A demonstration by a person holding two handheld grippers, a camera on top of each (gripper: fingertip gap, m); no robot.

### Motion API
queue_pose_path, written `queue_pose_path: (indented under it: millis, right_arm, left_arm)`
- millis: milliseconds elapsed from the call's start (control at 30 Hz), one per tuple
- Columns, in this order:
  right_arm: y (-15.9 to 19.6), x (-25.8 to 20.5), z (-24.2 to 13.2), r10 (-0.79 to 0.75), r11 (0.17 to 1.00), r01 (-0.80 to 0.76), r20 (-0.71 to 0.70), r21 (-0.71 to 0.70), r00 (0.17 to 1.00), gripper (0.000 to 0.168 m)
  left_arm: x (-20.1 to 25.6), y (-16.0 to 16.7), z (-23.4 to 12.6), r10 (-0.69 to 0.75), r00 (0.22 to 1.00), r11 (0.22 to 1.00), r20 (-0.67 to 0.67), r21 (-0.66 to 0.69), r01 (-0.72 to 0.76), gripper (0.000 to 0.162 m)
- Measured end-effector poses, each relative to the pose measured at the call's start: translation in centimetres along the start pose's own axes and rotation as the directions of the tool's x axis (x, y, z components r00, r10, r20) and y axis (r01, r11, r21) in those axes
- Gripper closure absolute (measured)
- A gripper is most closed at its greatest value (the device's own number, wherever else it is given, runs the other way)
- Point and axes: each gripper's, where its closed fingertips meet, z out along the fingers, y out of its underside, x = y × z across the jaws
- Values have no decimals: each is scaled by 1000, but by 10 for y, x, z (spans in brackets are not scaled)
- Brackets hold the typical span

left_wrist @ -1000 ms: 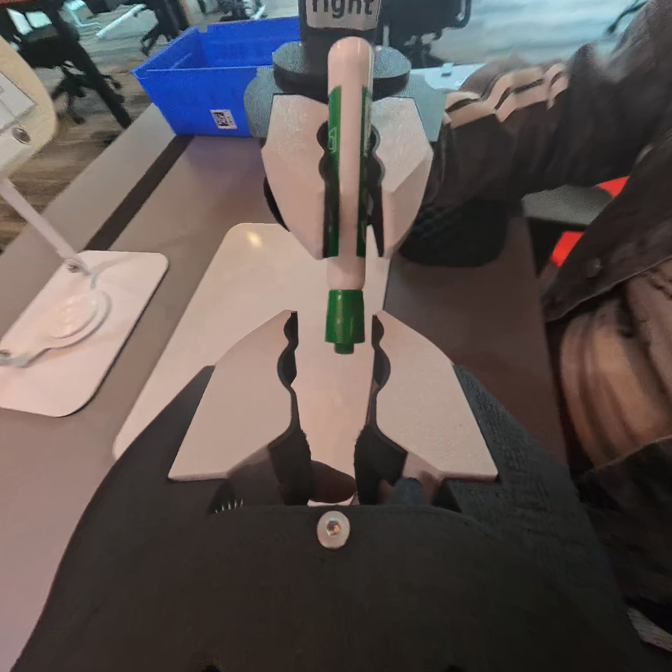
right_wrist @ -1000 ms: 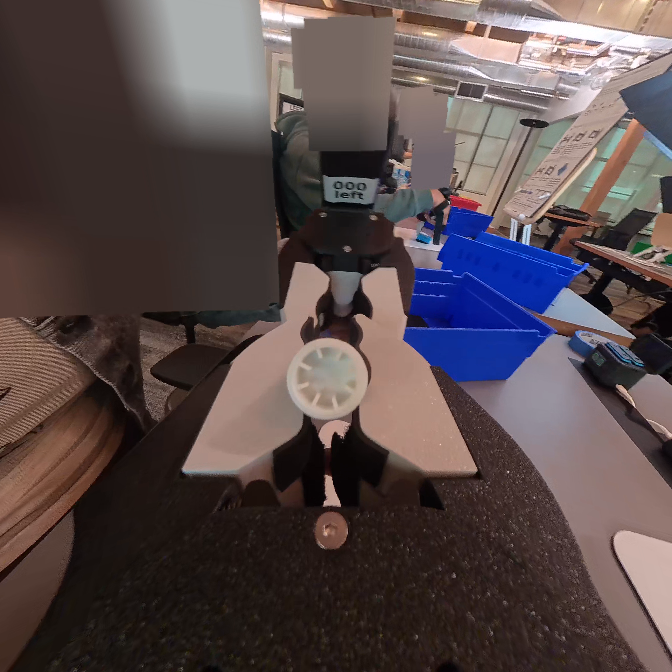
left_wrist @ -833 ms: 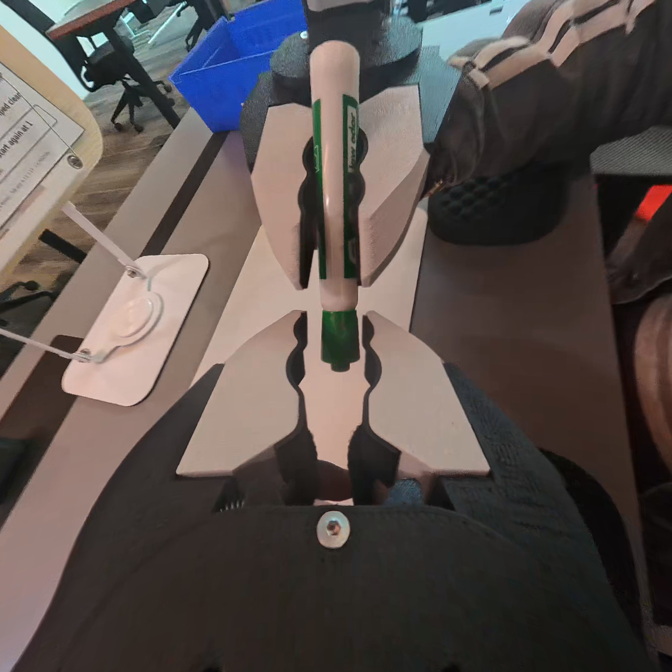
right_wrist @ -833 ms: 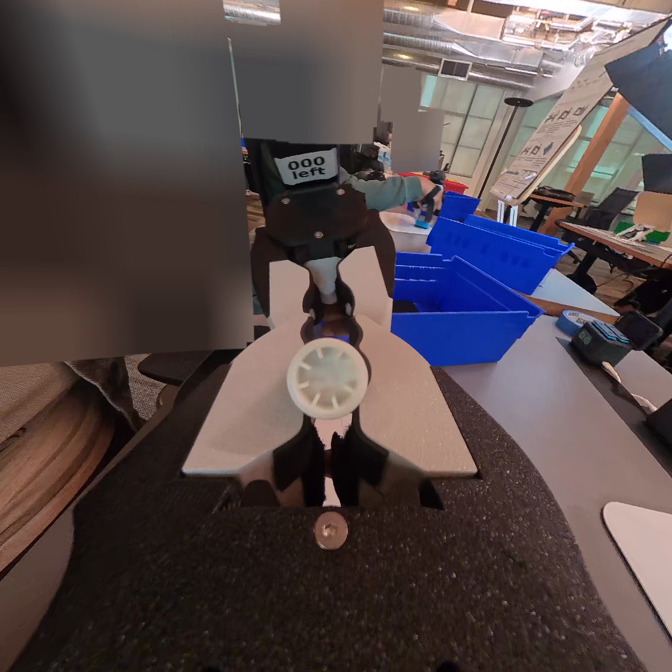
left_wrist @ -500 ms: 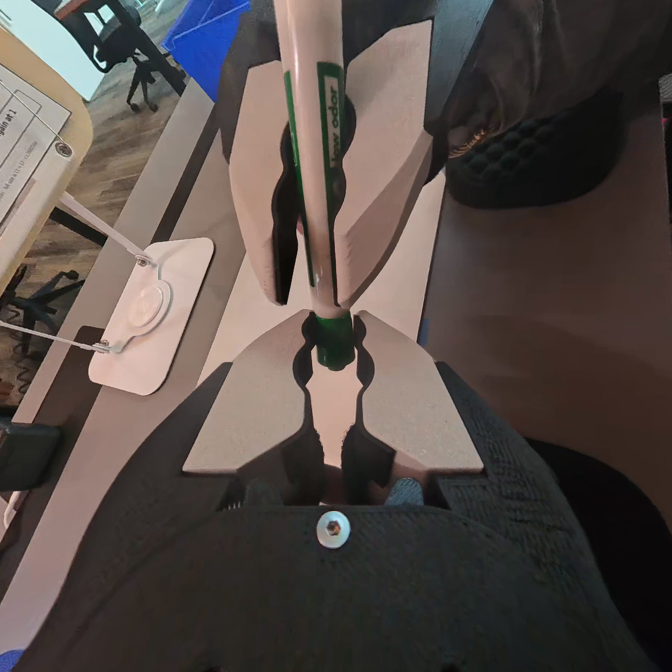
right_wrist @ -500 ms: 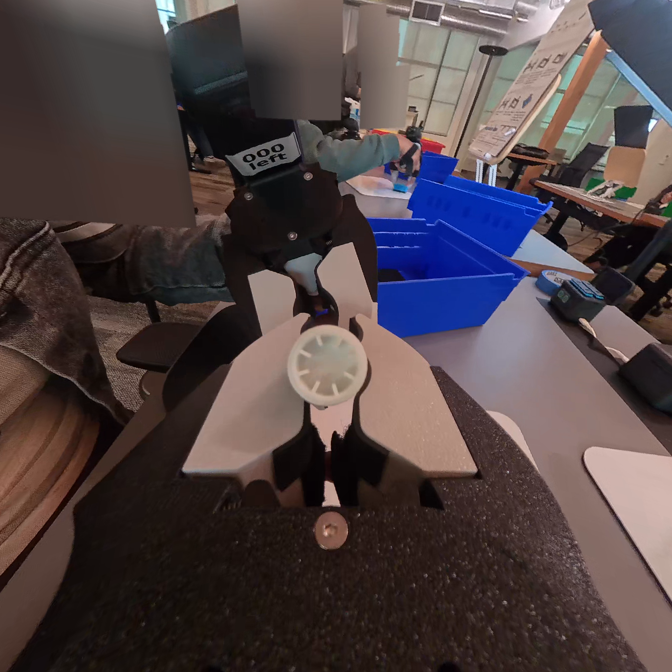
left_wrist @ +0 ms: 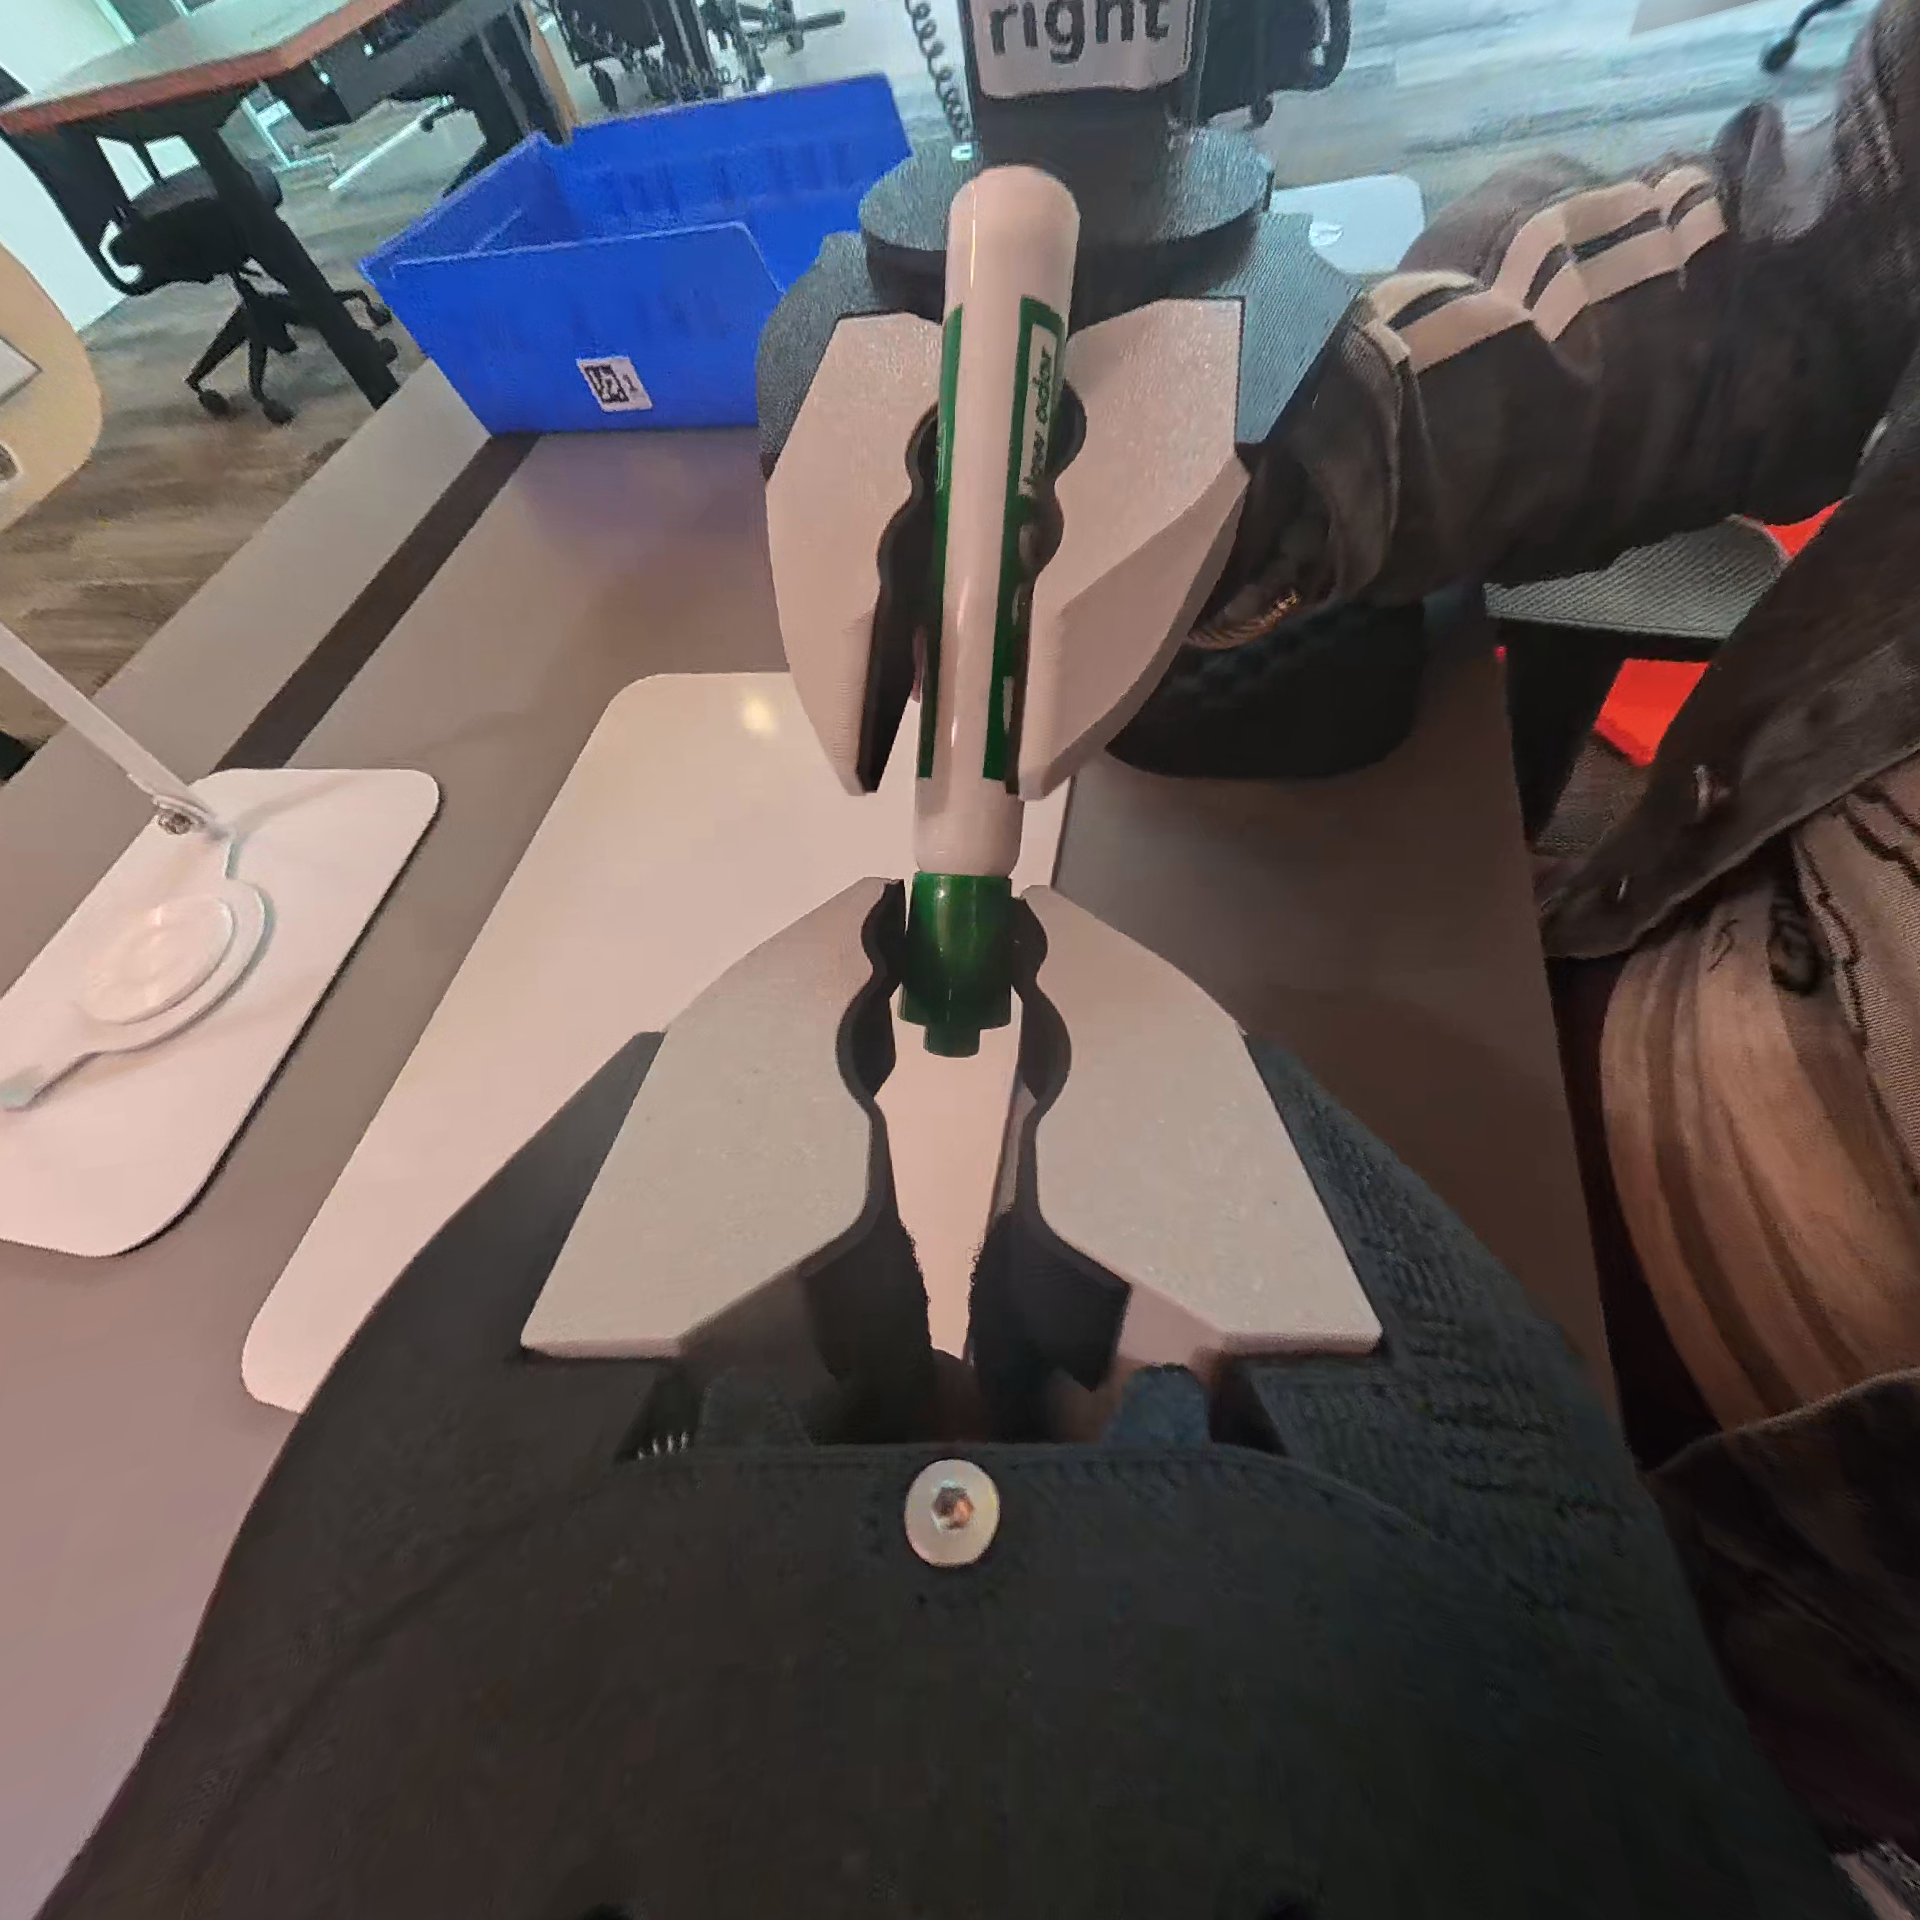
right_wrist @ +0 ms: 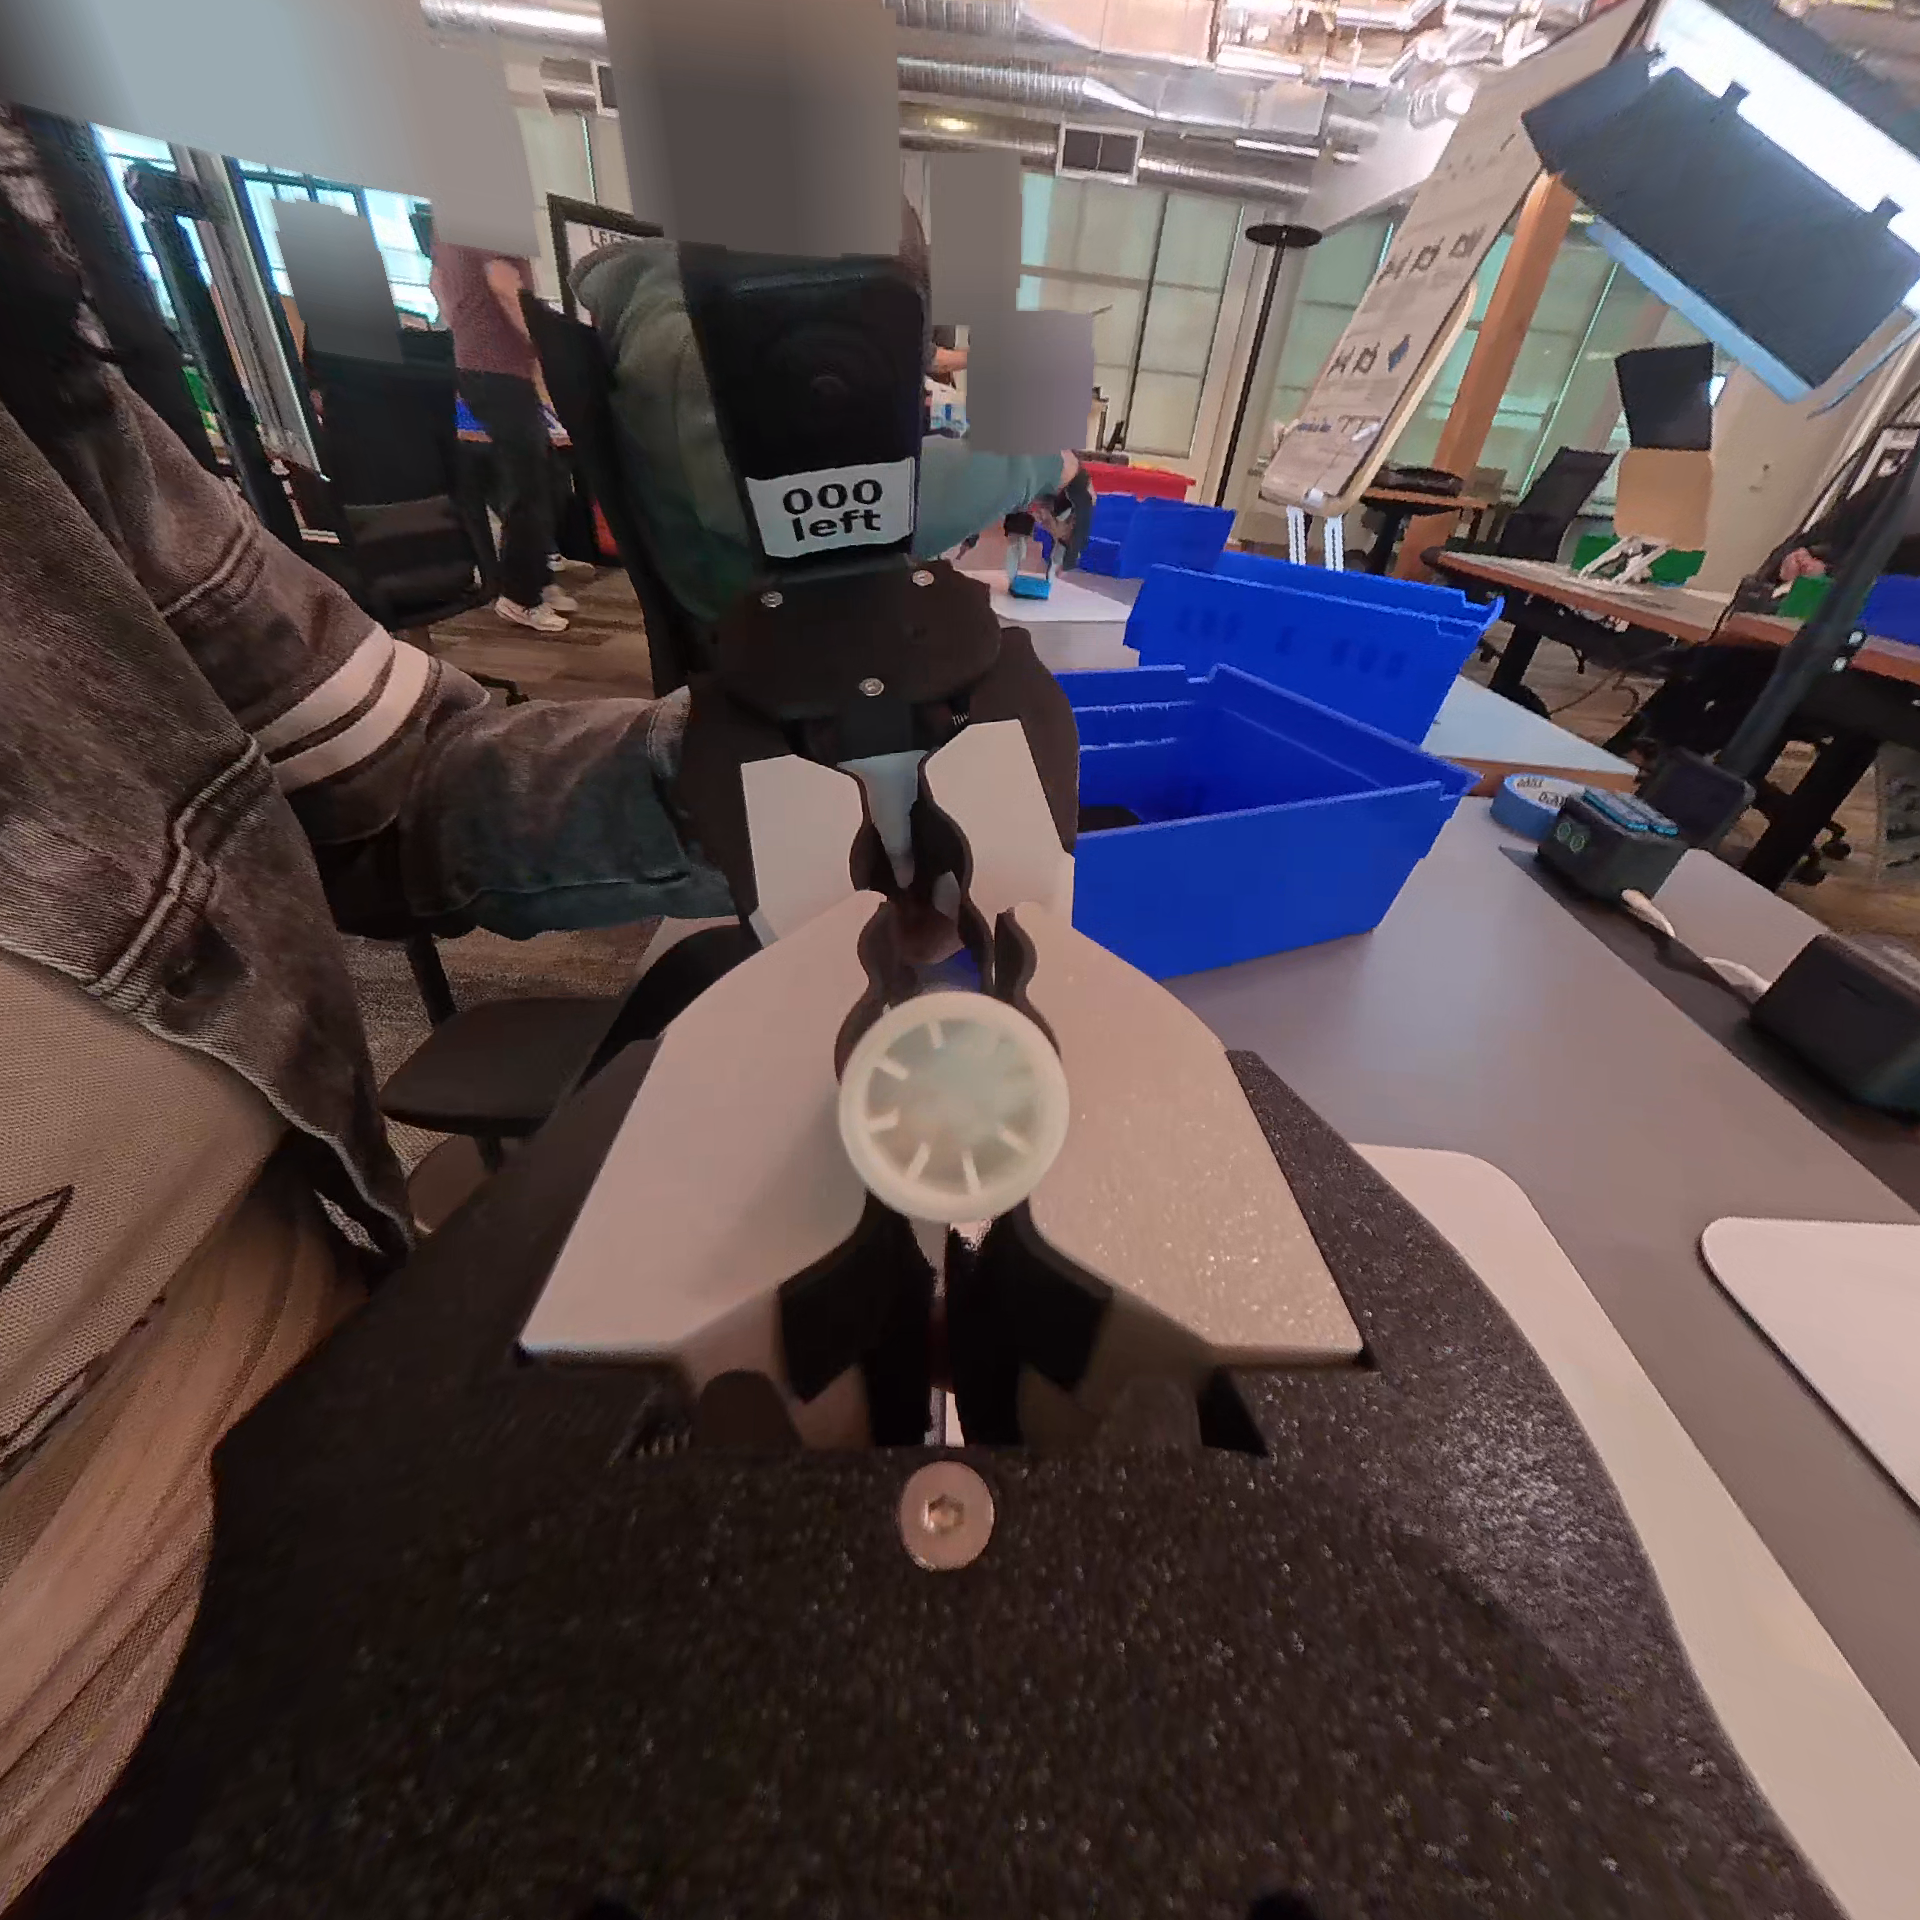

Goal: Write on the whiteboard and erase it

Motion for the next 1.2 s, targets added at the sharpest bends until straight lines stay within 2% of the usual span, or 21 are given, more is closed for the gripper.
queue_pose_path:
  millis: [267,300,333,367,400,433,467,500,567,633,667,833,933,1133,1200]
  right_arm:
    - [-37,-22,-10,-137,983,132,34,127,990,150]
    - [-57,-20,-24,-128,964,121,12,238,992,148]
    - [-91,-12,-57,-65,909,62,-6,413,998,149]
    - [-117,-1,-93,-34,856,53,-45,514,998,149]
    - [-124,8,-116,-81,858,144,-147,493,986,149]
    - [-117,18,-125,-145,900,230,-243,370,959,149]
    - [-109,24,-129,-172,925,254,-285,283,943,149]
    - [-106,26,-131,-152,937,228,-281,264,948,149]
    - [-95,28,-129,-108,958,174,-275,227,955,148]
    - [-77,29,-125,-145,972,193,-305,135,941,149]
    - [-71,27,-123,-144,976,185,-301,113,943,149]
    - [-63,28,-131,-70,985,115,-308,131,949,149]
    - [-58,28,-134,-80,987,119,-314,108,946,149]
    - [-52,33,-134,-60,989,99,-314,109,947,149]
    - [-50,36,-133,-43,990,82,-311,115,950,149]
  left_arm:
    - [14,-29,-17,92,995,995,40,24,-93,142]
    - [0,-8,-21,118,987,988,110,-115,-106,142]
    - [-29,28,-37,190,953,947,234,-299,-115,142]
    - [-36,44,-48,121,960,960,253,-275,-49,142]
    - [-25,30,-52,-45,980,990,193,-121,69,143]
    - [-15,15,-54,-87,985,994,150,-50,95,143]
    - [-13,10,-53,-25,984,997,174,-74,38,142]
    - [-15,12,-49,24,980,992,198,-128,2,142]
    - [-26,32,-40,28,973,965,231,-261,34,142]
    - [-56,58,-45,89,930,919,358,-389,62,142]
    - [-63,70,-49,105,921,892,376,-445,80,142]
    - [-69,106,-64,-149,907,823,393,-460,335,142]
    - [-68,110,-69,-179,903,808,392,-465,362,142]
    - [-70,120,-76,-103,890,767,444,-534,355,142]
    - [-74,122,-82,-114,874,768,473,-517,380,142]
